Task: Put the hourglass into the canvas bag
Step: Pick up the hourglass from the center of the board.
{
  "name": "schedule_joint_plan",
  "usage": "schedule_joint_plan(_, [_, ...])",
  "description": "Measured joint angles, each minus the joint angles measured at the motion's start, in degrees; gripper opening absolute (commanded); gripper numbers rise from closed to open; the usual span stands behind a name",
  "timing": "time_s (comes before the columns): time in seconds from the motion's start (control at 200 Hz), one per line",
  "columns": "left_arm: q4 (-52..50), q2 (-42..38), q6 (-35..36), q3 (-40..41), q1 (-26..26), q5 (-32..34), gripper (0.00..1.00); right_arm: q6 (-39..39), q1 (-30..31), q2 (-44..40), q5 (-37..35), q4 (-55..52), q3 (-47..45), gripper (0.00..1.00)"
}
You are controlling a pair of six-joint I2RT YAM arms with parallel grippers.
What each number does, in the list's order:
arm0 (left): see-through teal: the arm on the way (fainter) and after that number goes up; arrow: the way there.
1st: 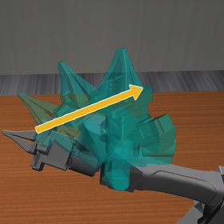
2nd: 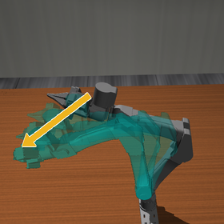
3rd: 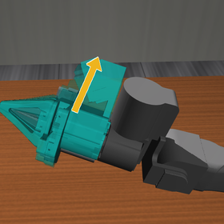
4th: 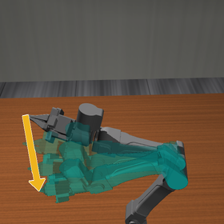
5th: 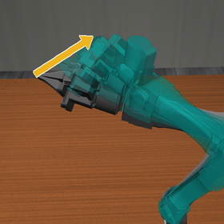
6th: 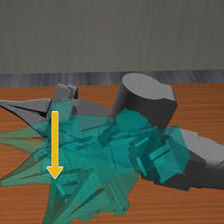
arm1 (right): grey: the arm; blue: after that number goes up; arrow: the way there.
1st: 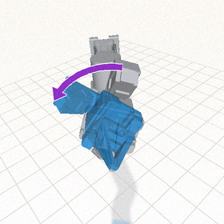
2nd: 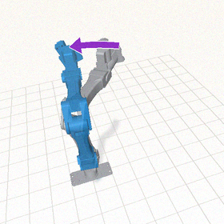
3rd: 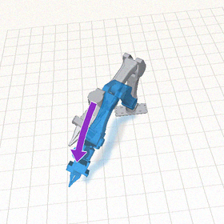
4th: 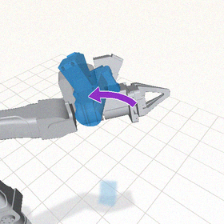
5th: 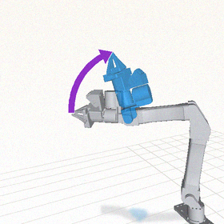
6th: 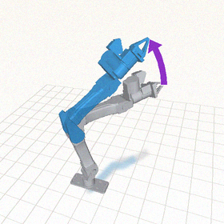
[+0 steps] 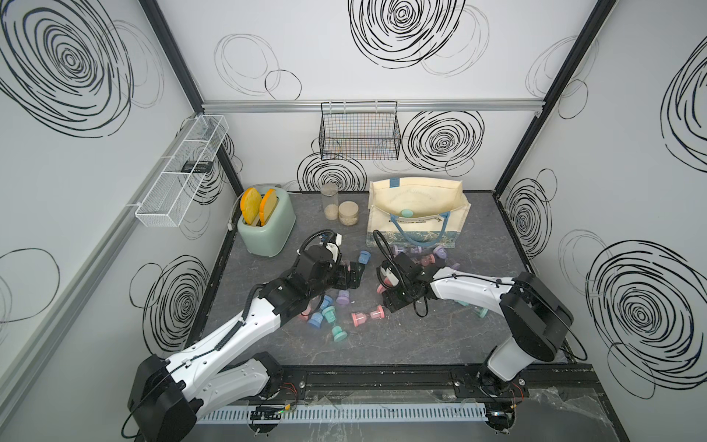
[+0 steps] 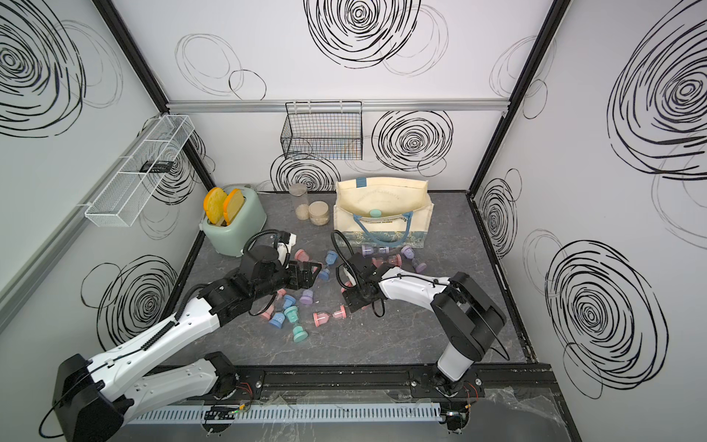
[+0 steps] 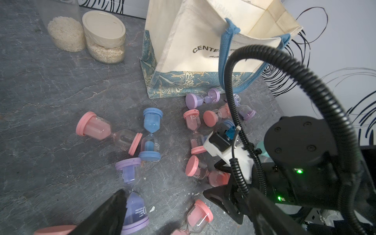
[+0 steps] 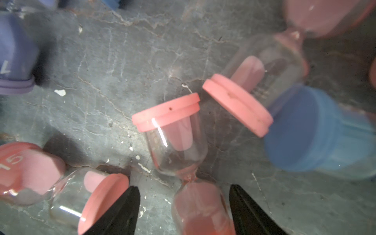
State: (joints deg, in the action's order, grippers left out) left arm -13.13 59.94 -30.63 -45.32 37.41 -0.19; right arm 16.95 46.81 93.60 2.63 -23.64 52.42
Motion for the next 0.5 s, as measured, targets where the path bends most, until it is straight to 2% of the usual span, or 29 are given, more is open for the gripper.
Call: schedule_joint_plan(0.5, [0.5, 0.0, 0.0, 0.0, 0.0, 0.0, 0.96, 3.2, 2.7, 0.3, -2.0, -2.9, -0.8, 0.67])
